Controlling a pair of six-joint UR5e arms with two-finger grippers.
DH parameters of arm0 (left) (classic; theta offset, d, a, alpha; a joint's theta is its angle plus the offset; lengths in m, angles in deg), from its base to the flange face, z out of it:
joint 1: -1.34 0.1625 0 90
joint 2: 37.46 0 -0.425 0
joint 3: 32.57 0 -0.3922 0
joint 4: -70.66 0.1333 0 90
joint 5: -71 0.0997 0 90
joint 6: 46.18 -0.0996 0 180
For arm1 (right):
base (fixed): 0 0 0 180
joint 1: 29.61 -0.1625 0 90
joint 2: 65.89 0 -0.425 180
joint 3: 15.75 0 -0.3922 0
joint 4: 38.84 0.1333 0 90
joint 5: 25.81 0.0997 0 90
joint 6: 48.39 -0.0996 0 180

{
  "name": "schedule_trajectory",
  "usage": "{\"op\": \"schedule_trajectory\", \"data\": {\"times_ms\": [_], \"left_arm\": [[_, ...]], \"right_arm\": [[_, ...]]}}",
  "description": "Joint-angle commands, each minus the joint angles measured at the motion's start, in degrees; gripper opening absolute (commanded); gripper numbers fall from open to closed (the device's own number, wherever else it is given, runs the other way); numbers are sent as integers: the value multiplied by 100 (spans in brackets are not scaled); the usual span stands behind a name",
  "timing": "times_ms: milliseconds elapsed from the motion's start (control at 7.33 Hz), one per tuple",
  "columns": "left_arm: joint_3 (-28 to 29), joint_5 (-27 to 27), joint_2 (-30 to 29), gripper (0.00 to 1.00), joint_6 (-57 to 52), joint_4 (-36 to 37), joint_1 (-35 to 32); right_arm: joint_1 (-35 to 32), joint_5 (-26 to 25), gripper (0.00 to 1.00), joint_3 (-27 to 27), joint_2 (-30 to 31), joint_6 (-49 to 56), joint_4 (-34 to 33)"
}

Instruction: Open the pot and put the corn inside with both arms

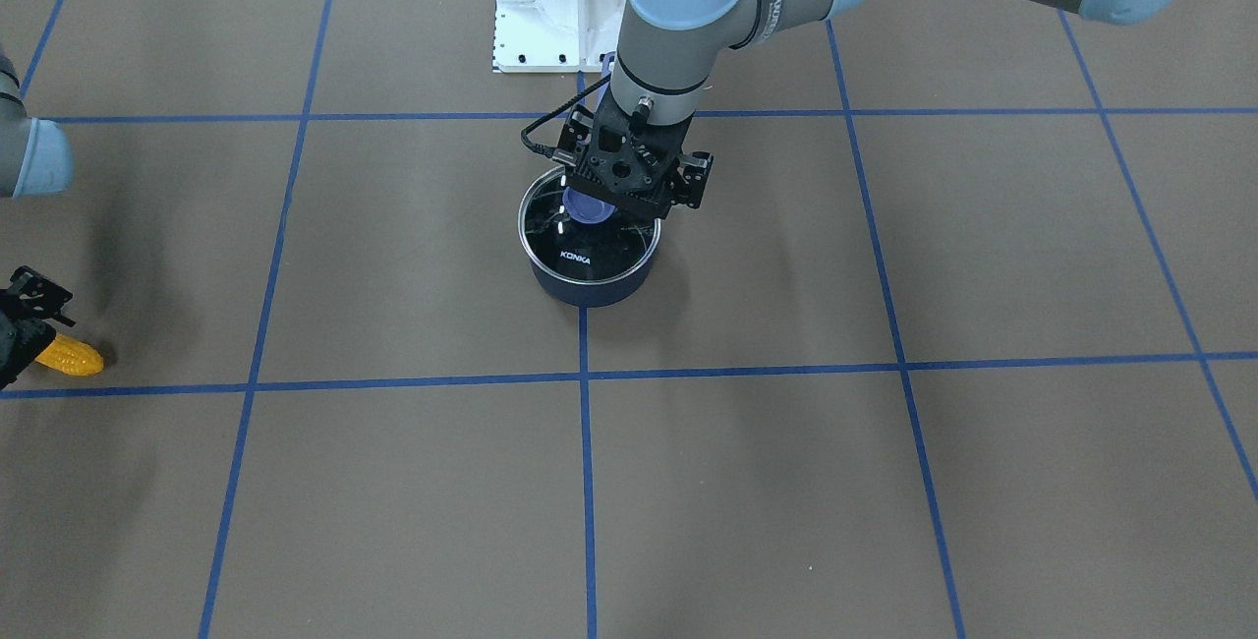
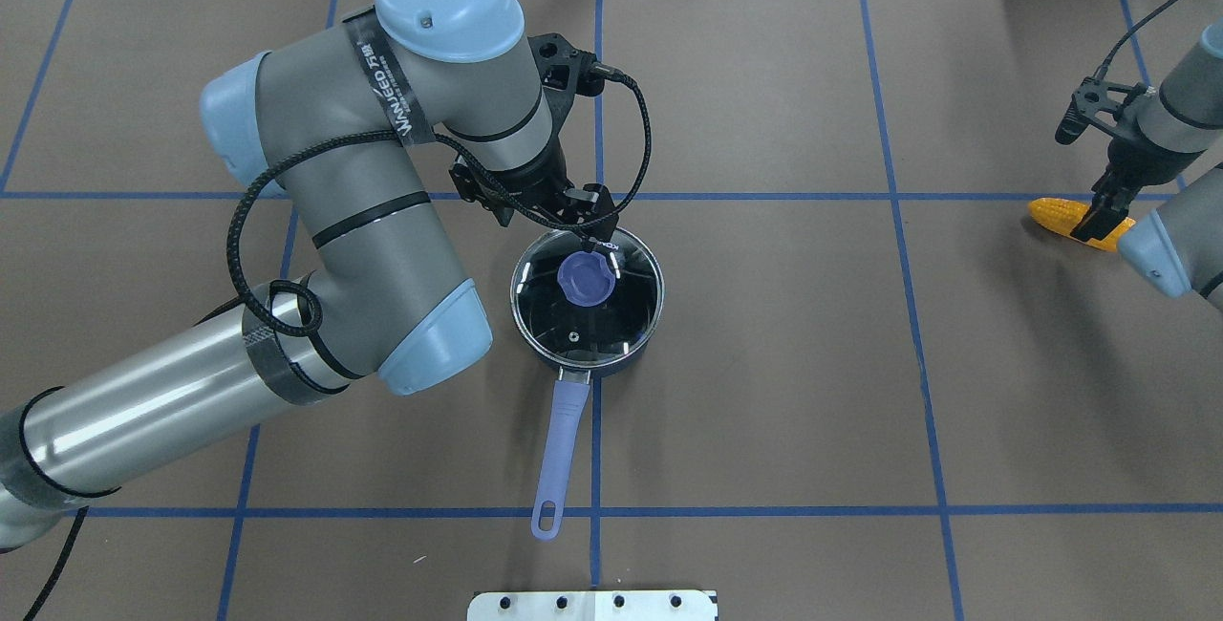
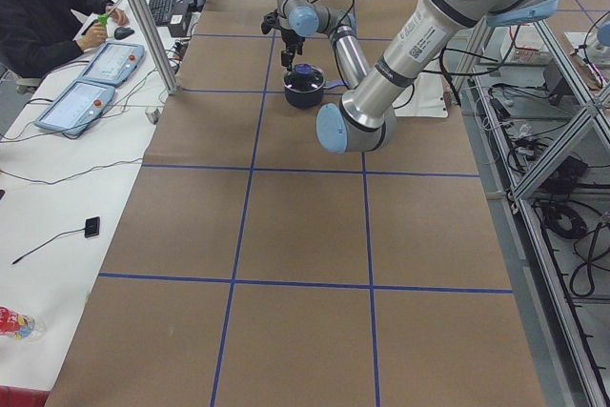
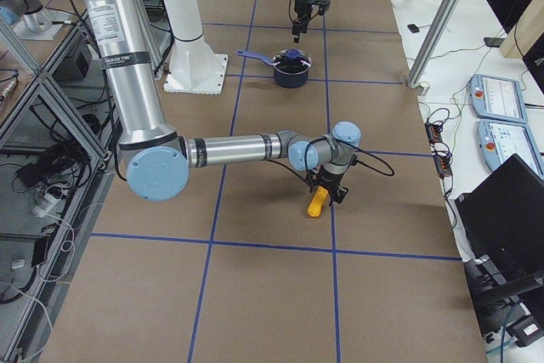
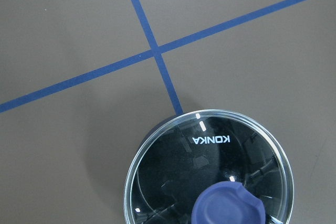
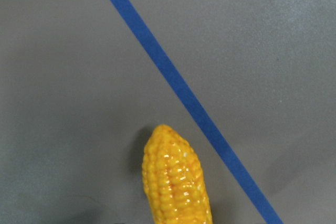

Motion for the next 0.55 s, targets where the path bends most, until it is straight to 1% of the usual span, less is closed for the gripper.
{"op": "schedule_trajectory", "data": {"times_ms": [0, 273, 409], "left_arm": [[-3, 0, 0, 99, 0, 0, -4], [-3, 0, 0, 99, 0, 0, -4], [-3, 0, 0, 99, 0, 0, -4]], "right_arm": [[9, -3, 81, -156, 2, 4, 9], [9, -3, 79, -157, 10, 22, 9], [9, -3, 73, -157, 10, 22, 18]]}}
